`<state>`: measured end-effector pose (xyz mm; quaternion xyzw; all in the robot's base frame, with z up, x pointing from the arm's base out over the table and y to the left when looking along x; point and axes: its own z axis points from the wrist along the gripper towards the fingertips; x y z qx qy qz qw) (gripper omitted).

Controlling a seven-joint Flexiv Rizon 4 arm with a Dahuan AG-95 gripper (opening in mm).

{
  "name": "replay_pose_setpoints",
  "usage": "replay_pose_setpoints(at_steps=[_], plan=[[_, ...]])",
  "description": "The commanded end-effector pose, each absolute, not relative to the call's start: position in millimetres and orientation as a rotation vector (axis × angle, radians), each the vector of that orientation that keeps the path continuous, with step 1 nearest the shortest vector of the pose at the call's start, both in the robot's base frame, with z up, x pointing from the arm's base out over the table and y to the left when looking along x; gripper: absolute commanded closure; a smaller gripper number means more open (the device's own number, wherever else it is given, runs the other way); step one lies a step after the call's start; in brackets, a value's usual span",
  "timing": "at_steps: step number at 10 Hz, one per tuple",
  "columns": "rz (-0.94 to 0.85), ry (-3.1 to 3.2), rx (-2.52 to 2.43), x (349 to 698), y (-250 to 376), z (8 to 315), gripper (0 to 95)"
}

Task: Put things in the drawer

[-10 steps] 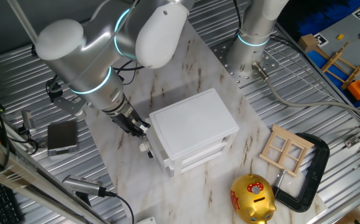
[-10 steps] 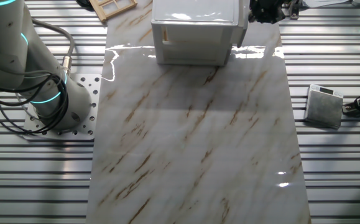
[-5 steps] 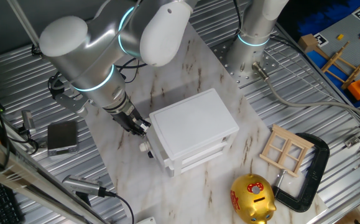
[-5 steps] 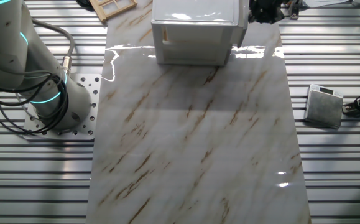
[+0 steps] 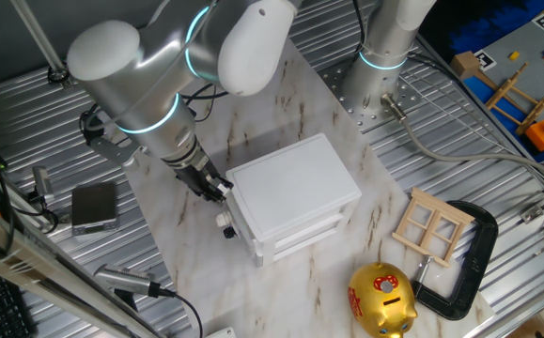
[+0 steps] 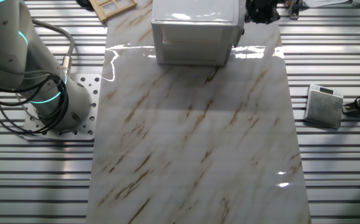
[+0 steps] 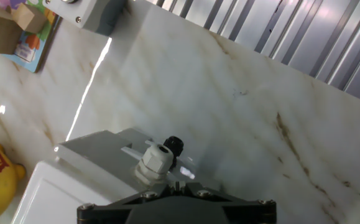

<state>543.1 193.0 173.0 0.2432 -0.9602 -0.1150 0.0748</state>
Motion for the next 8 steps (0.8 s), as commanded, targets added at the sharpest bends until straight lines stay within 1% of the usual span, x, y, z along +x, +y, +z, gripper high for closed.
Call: replay_pose_setpoints(at_steps=[1,4,8], plan=[[-0.348,-2.879,0.729,539.2,194.2,173.8,95.0],[-0.350,-2.878,0.734,532.7,194.6,173.0,95.0],[-0.337,-2.875,0.776,537.9,193.8,176.4,95.0]])
